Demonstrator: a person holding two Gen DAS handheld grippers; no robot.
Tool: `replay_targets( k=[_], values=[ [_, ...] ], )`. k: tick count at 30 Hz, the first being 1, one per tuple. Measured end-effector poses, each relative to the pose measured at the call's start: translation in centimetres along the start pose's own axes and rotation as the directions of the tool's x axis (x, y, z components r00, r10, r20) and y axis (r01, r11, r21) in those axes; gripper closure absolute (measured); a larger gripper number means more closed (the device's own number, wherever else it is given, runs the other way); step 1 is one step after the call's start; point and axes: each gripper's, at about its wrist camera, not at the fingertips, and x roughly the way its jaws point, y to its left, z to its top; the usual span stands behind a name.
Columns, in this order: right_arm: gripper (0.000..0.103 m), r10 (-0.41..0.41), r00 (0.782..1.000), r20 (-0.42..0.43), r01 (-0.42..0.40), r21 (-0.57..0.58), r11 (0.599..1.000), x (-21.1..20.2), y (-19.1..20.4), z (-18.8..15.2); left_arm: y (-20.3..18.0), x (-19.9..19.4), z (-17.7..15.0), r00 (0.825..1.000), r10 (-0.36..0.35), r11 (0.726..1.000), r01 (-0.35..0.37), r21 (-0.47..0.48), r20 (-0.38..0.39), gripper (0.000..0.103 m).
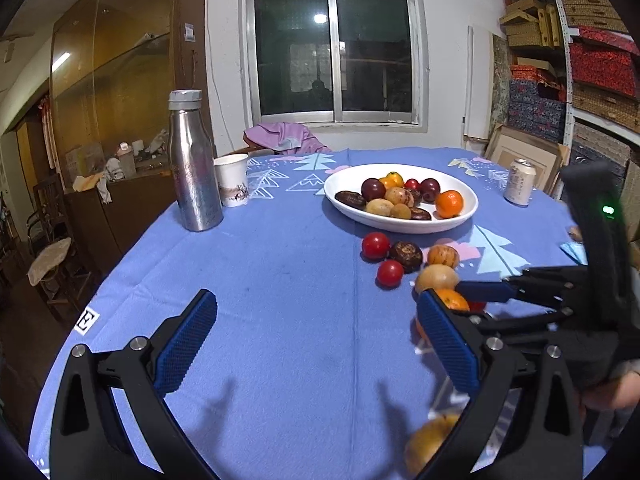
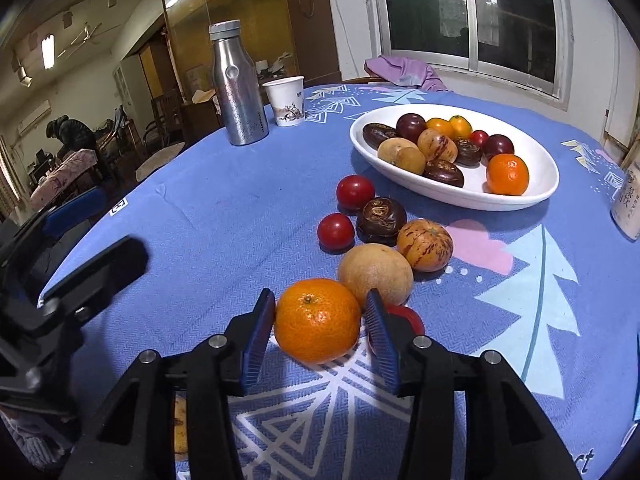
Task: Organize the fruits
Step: 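Grasp a mandarin with the right tool while the left tool grasps a yellow pear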
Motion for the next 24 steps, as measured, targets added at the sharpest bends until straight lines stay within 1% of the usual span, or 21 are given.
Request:
replay_targets(
  k=[2,5,8,10,13,15,16,17,18,19,20,24],
  values=[
    [0.055,0.001,1.000,-0.015,-0.002,-0.013,1.000,0.3,0.3,0.0,0.2,-1.2,-0.9,0.999,-0.035,0.999,0.036,0.010,-0.025,0.004],
    [0.054,-0.009,1.000,-0.020,0.009,-0.029,1.000,0.3,0.6,-0.2,-0.7,-2.4,-2.8,0.992,-0.094,0.992,0.101,0.081,-0.088,0.004],
    [0.054,-0.010,1.000,-0.027,0.009,-0.024,1.000,0.4,0.5,-0.2,-2.6,-2.9,-4.9,0.978,-0.131,0.970,0.161,0.183,-0.164,0.004],
    [0.053,-0.013,0.999,-0.034,0.012,-0.036,0.999,0.5,0.7,-0.3,-3.9,-2.9,-5.7,0.972,-0.143,0.957,0.184,0.225,-0.188,0.004],
    [0.054,-0.015,0.999,-0.035,0.014,-0.039,0.999,0.5,0.8,-0.4,-5.3,-1.9,-6.0,0.961,-0.161,0.948,0.214,0.236,-0.225,0.004],
    [0.055,-0.010,0.999,-0.037,0.009,-0.028,1.000,0.3,0.6,-0.5,-5.7,-0.9,-5.8,0.943,-0.198,0.943,0.258,0.211,-0.268,0.005],
    [0.055,-0.007,0.999,-0.036,0.007,-0.023,1.000,0.2,0.5,-0.6,-5.7,-0.4,-5.6,0.932,-0.220,0.941,0.281,0.188,-0.290,0.007],
    [0.055,-0.004,0.999,-0.037,0.004,-0.018,1.000,0.1,0.4,-0.6,-5.7,-0.1,-5.5,0.921,-0.244,0.936,0.305,0.172,-0.305,0.028],
    [0.056,0.000,0.999,-0.038,0.000,-0.012,1.000,0.0,0.3,-0.7,-5.8,0.3,-5.5,0.907,-0.264,0.930,0.330,0.162,-0.329,0.044],
    [0.056,0.005,0.999,-0.038,-0.005,-0.004,1.000,-0.1,0.2,-0.7,-5.9,1.0,-5.7,0.891,-0.273,0.927,0.344,0.150,-0.362,0.058],
    [0.056,0.008,0.999,-0.038,-0.008,0.001,1.000,-0.1,0.1,-0.7,-5.9,1.3,-5.8,0.886,-0.278,0.926,0.350,0.139,-0.372,0.058],
    [0.056,0.014,0.999,-0.036,-0.014,0.013,1.000,-0.3,-0.1,-0.8,-6.2,1.1,-6.2,0.891,-0.270,0.927,0.344,0.153,-0.364,0.059]
  ],
)
